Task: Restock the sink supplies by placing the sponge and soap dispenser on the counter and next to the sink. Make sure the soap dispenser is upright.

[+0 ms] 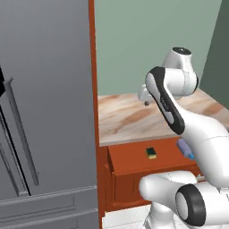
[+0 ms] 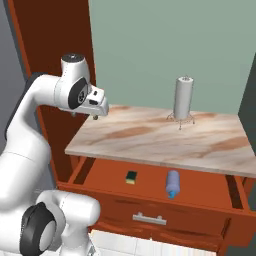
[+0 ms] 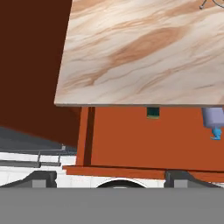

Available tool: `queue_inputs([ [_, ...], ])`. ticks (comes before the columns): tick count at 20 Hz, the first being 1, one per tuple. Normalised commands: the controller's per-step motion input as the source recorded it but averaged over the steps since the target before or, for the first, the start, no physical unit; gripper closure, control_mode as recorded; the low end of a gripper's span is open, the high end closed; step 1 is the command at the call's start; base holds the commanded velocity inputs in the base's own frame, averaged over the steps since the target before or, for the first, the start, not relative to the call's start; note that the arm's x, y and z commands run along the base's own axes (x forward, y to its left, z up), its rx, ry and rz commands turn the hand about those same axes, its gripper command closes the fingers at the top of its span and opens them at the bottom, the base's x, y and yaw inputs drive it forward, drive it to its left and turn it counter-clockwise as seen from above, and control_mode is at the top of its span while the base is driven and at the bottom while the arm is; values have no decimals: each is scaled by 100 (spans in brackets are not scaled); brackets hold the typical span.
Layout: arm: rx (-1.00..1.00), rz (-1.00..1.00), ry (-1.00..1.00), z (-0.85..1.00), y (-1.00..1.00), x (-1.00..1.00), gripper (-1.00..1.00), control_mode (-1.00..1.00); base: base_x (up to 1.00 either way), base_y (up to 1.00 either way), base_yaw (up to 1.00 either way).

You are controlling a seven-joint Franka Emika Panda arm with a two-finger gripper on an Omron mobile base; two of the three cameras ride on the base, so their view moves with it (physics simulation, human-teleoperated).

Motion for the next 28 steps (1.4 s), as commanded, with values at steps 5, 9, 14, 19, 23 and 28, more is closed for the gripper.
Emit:
queue_inputs([
  [5, 0, 0, 0, 0, 0, 0, -100, 100, -35, -87, 0],
  [9, 0, 0, 0, 0, 0, 0, -100, 100, -6, -73, 0],
  [14, 0, 0, 0, 0, 0, 0, -100, 100, 0, -44, 0],
  [19, 0, 0, 0, 0, 0, 0, -100, 100, -7, -13, 0],
  [23, 0, 0, 6, -42, -13, 20, -100, -100, 0, 0, 0],
  [28, -4, 0, 27, -100, -8, 50, -100, -100, 0, 0, 0],
])
